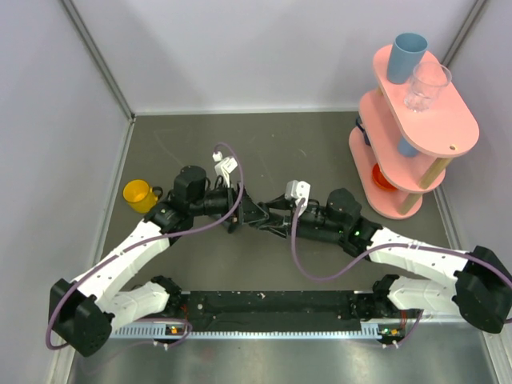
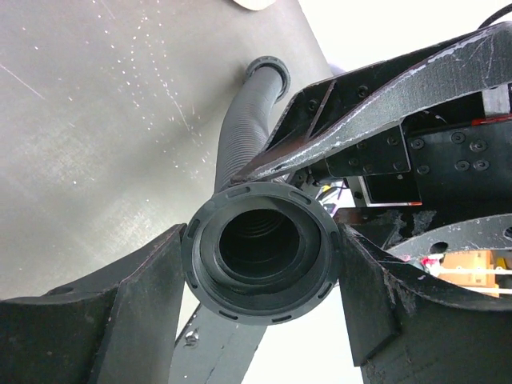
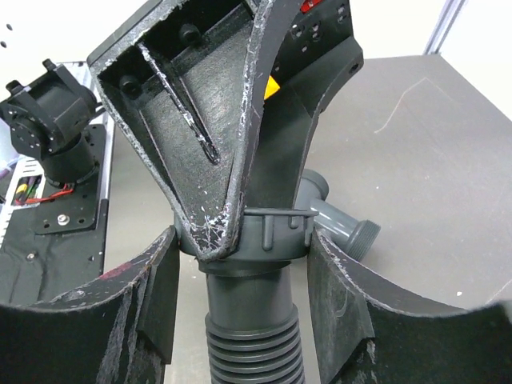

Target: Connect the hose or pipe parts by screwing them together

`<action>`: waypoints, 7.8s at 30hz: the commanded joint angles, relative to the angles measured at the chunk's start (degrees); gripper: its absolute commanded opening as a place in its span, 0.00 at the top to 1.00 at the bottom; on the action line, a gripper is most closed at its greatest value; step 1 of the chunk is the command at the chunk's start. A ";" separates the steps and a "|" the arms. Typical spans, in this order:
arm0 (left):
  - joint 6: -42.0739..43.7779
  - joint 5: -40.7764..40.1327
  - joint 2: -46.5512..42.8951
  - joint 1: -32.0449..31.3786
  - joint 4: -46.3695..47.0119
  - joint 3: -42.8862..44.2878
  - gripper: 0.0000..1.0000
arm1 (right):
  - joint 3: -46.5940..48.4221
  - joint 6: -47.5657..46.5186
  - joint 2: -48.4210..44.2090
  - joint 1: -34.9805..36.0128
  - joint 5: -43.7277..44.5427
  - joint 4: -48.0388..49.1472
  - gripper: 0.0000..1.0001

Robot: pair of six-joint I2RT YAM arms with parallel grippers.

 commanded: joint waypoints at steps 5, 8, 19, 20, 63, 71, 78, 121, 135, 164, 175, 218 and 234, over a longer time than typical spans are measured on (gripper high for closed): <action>3.20 -13.18 -3.74 -0.02 -6.79 4.62 0.18 | 1.31 -1.27 -3.54 -0.36 8.56 -2.83 0.81; 3.73 -16.89 -4.79 0.15 -8.91 6.11 0.11 | 0.16 -1.62 -3.98 -1.15 9.09 -3.27 0.82; -3.39 -43.26 -1.20 3.22 -17.97 6.74 0.19 | -2.30 -3.20 -8.37 -2.47 10.58 -5.21 0.82; -3.74 -43.53 -0.67 5.58 -17.45 6.12 0.21 | -2.56 -3.20 -8.63 -2.47 10.58 -5.64 0.82; -24.92 -42.82 17.17 8.77 -5.40 -8.73 0.26 | -4.41 -6.28 -13.29 -2.56 11.46 -8.19 0.81; -25.11 -42.65 17.17 8.50 -2.68 -10.76 0.40 | -4.41 -6.28 -12.94 -2.47 11.55 -8.02 0.81; -14.14 -39.58 17.62 8.59 -3.20 -7.78 0.96 | -4.41 -6.98 -13.29 -2.47 11.03 -8.37 0.81; 13.13 -27.53 -1.37 8.59 -37.13 13.06 1.00 | 5.87 -41.35 11.84 15.37 31.94 -0.02 0.87; 10.59 -25.17 -2.25 8.59 -32.91 10.95 1.00 | 9.04 -40.82 13.42 16.33 31.32 -2.83 0.87; 14.44 -6.71 -4.97 8.59 -24.91 5.86 1.00 | 13.61 -32.56 15.36 14.58 20.97 -1.78 0.91; 17.79 -0.47 -6.99 8.59 -15.78 0.67 1.00 | 16.25 -27.55 13.51 10.71 12.08 -7.76 0.97; 26.41 0.60 -14.11 7.27 -4.87 -7.77 1.00 | 23.29 -16.48 14.48 5.70 3.90 -13.39 1.00; 1.28 -25.95 -12.71 7.36 -6.72 -13.57 1.00 | 5.18 -11.38 7.37 4.82 15.34 -7.77 1.00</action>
